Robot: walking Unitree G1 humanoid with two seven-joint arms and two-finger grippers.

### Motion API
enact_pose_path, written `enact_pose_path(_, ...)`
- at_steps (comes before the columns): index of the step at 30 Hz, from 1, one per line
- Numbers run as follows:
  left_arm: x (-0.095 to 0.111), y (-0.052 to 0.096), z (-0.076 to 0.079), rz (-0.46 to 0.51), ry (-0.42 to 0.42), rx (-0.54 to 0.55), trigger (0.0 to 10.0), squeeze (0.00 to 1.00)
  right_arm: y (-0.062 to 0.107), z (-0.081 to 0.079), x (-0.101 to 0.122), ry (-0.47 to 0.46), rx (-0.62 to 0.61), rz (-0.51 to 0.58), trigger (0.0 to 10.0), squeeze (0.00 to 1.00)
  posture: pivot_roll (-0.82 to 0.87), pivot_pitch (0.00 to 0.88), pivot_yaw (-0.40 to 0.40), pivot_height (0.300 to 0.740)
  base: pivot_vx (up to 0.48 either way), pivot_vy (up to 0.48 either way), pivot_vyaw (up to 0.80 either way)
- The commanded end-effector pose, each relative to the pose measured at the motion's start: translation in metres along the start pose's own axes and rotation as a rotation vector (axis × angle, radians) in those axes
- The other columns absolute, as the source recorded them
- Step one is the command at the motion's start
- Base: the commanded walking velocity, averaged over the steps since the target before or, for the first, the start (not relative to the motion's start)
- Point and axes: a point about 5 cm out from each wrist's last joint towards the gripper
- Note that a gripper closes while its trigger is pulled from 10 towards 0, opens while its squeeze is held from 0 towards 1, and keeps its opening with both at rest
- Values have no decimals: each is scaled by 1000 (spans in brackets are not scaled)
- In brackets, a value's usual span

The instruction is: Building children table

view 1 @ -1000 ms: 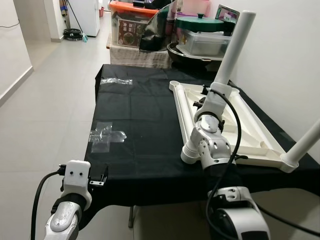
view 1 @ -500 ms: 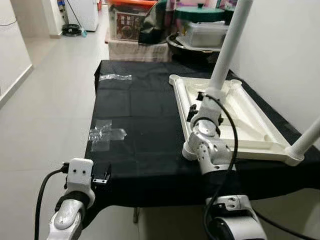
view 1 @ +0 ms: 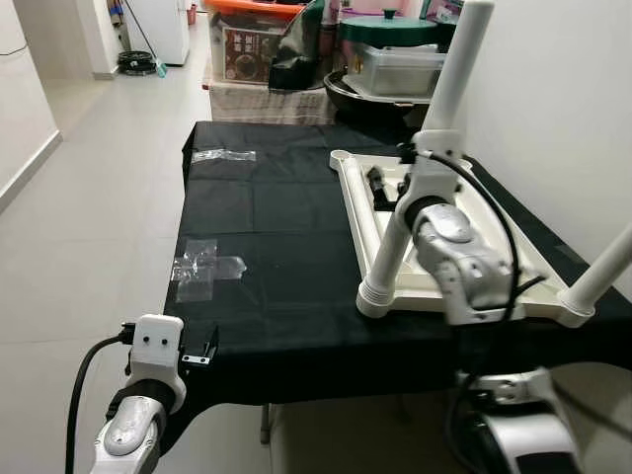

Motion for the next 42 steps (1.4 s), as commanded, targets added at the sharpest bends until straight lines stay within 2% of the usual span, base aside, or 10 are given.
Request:
enact_pose_path(1,-4,0,1,-14,0,-10,10000,0,-3,-1,-6,6,64,-20,10000,0,29,0,-107,740,0,0,0)
enact_pose_path(11,-2,-3,0,-5,-4,-11,10000,0,-20,16,-20,47,179,-76,9765,0,46,0,-110,740,0,0,0)
enact_pose_path(12,-2,-3,-1,-3,-7,-9,10000,0,-24,21,-21,-3,201,-76,0,0,47,0,-111,740,0,0,0)
enact_pose_path(26,-1,-4,2,0,-6,-24,10000,0,-27,50,-41,-80,-202,-191,0,0,43,0,-105,740,0,0,0)
enact_pose_path(33,-2,-5,4,-3,1,-33,10000,0,-14,-28,-25,-235,-300,-151,0,0,47,0,-97,740,0,0,0)
enact_pose_path(34,-2,-5,5,-3,1,-34,10000,0,-15,-34,-24,-243,-270,-155,9294,0,47,0,-97,740,0,0,0)
enact_pose_path(38,-2,-4,3,-6,-2,-33,10000,0,-17,-45,-13,-245,-201,-108,10000,0,46,0,-101,740,0,0,0)
enact_pose_path(40,-2,-3,2,-7,-3,-32,10000,0,-17,-44,-9,-249,-198,-88,10000,133,44,0,-103,740,0,0,0)
enact_pose_path(41,-3,-3,1,-7,-3,-27,10000,0,-17,-36,-4,-252,-213,-64,10000,1000,41,0,-105,740,0,0,0)
enact_pose_path(42,-3,-3,0,-7,-2,-26,10000,0,-17,-29,1,-234,-217,-54,10000,1000,38,0,-106,740,0,0,0)
Point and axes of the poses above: a point about 5 cm out from each wrist's last joint towards the gripper, its own y axis pointing back from the gripper into the wrist, its own x axis along the axis of the wrist's last joint, z = x × y, and after that the axes turned 10 degrees about y, right-handed
